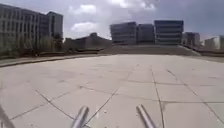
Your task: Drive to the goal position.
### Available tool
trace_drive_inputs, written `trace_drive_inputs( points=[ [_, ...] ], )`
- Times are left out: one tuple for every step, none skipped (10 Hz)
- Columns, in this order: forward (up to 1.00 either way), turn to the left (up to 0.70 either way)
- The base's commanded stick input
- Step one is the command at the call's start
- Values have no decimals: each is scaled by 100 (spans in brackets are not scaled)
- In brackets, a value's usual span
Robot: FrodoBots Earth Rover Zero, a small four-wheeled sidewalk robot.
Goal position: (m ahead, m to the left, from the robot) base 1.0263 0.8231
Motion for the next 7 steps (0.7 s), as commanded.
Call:
trace_drive_inputs(
  points=[
    [100, -32],
    [100, -28],
    [100, -24],
    [100, -19],
    [100, -15],
    [100, -10],
    [100, -6]
  ],
)
